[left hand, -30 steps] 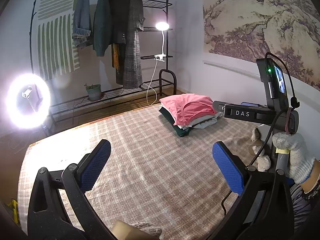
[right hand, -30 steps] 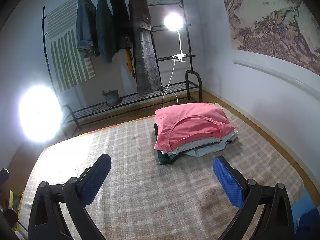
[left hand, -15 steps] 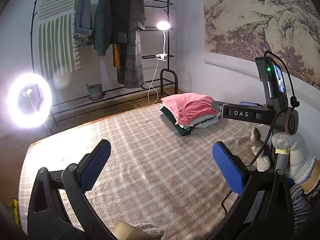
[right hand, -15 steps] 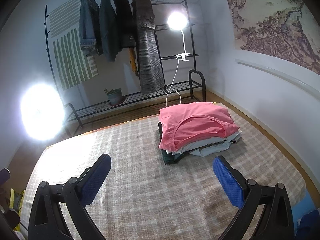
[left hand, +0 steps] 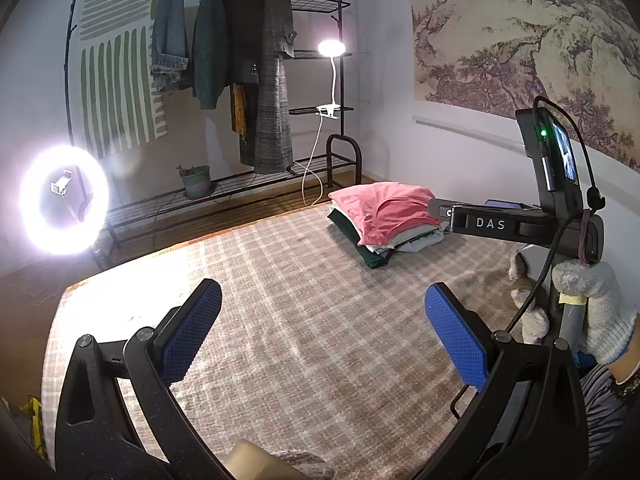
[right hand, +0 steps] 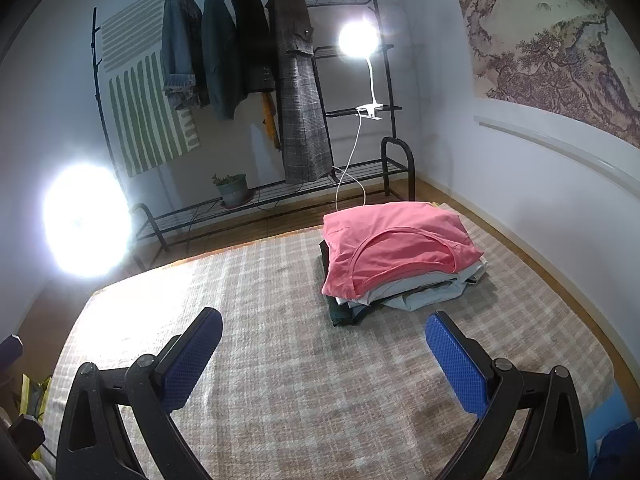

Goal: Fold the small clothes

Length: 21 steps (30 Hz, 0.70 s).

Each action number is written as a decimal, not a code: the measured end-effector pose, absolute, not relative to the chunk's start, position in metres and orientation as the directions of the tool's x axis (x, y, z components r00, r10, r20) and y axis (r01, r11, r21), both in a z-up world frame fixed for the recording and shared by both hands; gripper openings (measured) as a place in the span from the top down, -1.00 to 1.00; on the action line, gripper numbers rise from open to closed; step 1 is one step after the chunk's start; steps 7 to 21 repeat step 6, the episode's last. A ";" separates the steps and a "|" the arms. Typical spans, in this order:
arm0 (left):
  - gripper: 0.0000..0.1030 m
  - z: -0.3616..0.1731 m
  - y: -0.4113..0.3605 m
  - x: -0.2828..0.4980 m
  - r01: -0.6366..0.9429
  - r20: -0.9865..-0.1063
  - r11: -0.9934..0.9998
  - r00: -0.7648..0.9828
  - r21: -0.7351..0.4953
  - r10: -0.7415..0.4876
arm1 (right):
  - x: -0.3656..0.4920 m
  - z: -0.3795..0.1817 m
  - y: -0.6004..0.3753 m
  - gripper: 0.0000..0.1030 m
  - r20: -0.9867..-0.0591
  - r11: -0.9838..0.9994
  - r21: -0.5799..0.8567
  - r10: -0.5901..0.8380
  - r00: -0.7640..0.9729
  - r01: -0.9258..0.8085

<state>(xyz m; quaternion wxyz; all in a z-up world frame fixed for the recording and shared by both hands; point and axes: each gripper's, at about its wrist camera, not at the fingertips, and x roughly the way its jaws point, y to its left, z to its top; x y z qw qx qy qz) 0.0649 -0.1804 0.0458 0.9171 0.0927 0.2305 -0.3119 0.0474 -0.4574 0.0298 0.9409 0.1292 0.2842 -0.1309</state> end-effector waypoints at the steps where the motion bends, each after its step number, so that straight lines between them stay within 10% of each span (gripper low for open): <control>1: -1.00 0.045 -0.179 0.065 0.614 -0.477 0.789 0.704 0.035 -0.527 | 0.047 0.030 -0.457 -0.99 -0.569 0.933 0.168 -0.172 0.804 0.319; 21: -1.00 0.043 -0.175 0.072 0.619 -0.486 0.784 0.696 0.036 -0.528 | 0.047 0.030 -0.456 -0.99 -0.568 0.934 0.171 -0.167 0.806 0.315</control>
